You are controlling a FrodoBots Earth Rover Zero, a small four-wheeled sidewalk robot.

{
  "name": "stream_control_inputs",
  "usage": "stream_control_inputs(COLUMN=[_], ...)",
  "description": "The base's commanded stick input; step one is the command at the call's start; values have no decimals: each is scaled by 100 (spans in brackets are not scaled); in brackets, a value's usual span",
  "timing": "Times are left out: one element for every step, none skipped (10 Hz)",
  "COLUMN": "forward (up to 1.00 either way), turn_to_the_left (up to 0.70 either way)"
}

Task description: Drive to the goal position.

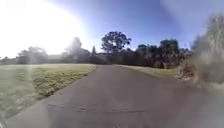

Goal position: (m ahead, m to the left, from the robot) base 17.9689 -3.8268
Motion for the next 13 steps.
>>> stream_control_inputs(forward=[70, 70, 70, 70, 70, 70, 70, 70, 70, 70, 70, 70, 70], turn_to_the_left=[0, 0, 0, 0, 0, 0, 0, 0, 0, 0, 0, -33, -34])
